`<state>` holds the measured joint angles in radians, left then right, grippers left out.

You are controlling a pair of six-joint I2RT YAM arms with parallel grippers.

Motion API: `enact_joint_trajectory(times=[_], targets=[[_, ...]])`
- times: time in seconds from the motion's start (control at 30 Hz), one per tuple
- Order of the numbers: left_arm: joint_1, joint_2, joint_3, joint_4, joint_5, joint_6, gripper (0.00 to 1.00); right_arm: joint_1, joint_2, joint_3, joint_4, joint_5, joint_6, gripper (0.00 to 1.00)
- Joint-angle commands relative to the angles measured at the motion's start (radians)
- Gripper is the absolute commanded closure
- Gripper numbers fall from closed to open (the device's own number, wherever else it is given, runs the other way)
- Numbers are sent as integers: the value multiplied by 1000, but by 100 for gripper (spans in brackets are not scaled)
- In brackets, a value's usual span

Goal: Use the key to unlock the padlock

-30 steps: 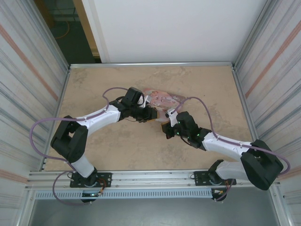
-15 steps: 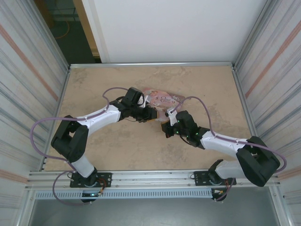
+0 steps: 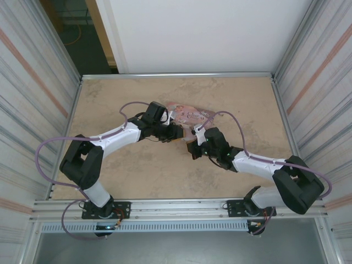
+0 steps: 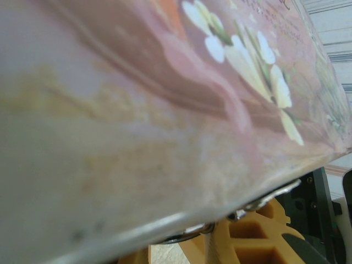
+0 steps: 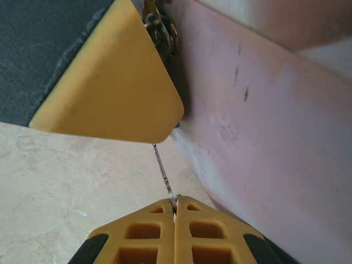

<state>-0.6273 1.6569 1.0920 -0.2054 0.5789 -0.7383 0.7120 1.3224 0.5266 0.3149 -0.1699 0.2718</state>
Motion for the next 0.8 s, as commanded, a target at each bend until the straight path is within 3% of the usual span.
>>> enact_joint_trajectory(times=[0.0, 0.77], targets=[[-6, -12, 22, 18, 82, -9, 97, -14, 13, 34, 51, 0, -10, 100], [-6, -10, 17, 19, 86, -10, 98, -38, 31, 44, 114, -31, 18, 100]])
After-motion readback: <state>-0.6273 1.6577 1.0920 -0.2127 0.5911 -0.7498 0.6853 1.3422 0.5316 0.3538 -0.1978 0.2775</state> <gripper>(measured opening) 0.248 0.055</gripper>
